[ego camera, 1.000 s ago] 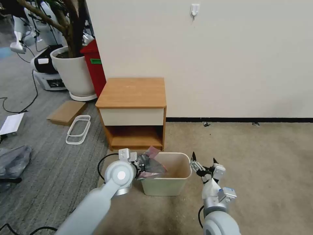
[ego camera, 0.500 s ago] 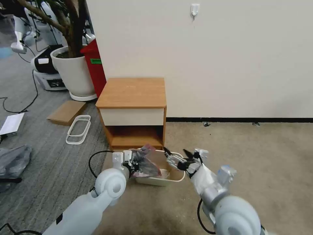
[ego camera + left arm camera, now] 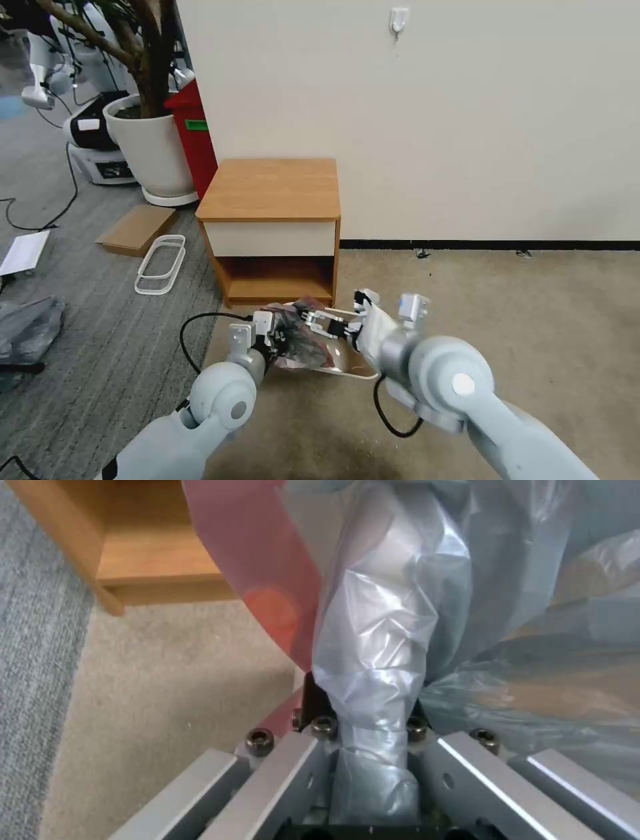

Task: Pick up the garbage bag from the table and place it over the trash can.

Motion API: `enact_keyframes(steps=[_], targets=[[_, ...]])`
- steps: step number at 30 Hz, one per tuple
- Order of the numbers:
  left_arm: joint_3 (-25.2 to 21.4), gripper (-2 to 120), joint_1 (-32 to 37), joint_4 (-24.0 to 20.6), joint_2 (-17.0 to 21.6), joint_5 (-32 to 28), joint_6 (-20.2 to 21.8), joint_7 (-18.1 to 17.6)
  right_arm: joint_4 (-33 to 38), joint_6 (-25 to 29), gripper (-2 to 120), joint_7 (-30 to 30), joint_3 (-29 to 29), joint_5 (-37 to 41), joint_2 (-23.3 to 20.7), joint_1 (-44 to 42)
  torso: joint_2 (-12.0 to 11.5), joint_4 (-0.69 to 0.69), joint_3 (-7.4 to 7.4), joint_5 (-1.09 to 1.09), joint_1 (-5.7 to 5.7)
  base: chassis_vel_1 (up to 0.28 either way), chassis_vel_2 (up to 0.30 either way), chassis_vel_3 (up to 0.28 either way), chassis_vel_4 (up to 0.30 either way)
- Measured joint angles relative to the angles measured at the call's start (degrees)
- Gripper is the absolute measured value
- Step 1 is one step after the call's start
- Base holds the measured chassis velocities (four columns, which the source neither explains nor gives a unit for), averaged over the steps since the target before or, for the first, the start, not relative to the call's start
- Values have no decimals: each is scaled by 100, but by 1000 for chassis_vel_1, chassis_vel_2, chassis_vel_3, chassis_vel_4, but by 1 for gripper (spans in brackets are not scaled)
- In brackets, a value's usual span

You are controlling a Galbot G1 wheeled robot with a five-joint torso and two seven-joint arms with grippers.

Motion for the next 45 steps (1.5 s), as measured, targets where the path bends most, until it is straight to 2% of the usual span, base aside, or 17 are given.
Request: enact_keyframes(steps=[11, 22, 25, 26, 28, 32, 34, 35, 45], targets=[[2, 2, -5, -31, -9, 65, -76, 50, -678, -52, 88, 102, -186, -56, 285, 247, 0, 0, 0, 0, 0, 0, 0, 0, 0], [30, 2, -37, -26, -39, 52, -97, 65, -1012, -90, 46, 79, -227, -278, 339, 298, 0, 0, -1, 0, 0, 0, 0, 0, 0], [31, 2, -37, -26, -38, 49, -99, 65, -1018, -90, 38, 70, -228, -314, 342, 300, 0, 0, -1, 0, 0, 0, 0, 0, 0], [31, 2, -34, -26, -42, 49, -101, 65, -1019, -90, 31, 58, -229, -337, 340, 299, 0, -1, -1, 0, 0, 0, 0, 0, 0], [31, 2, -29, -26, -50, 49, -102, 65, -1018, -90, 28, 49, -230, -355, 340, 291, 0, -1, -1, 0, 0, 0, 0, 0, 0], [30, 2, -17, -21, -77, 54, -107, 65, -988, -85, 9, -77, -284, -513, 317, 226, 0, 0, -1, 0, 0, 0, 0, 0, 0], [31, 2, -17, -20, -82, 54, -108, 66, -983, -84, 7, -89, -295, -531, 316, 217, 0, -1, -1, 0, 0, 0, 0, 0, 0], [30, 2, -17, -17, -93, 55, -108, 65, -971, -80, 0, -128, -312, -575, 315, 194, 0, 0, -1, 0, 0, 0, 0, 0, 0], [12, 2, 82, 1, -130, 146, -134, 64, -840, 319, 0, -821, -411, -1156, 203, 63, 0, 0, -1, 1, 0, 0, 0, 0, 0]])
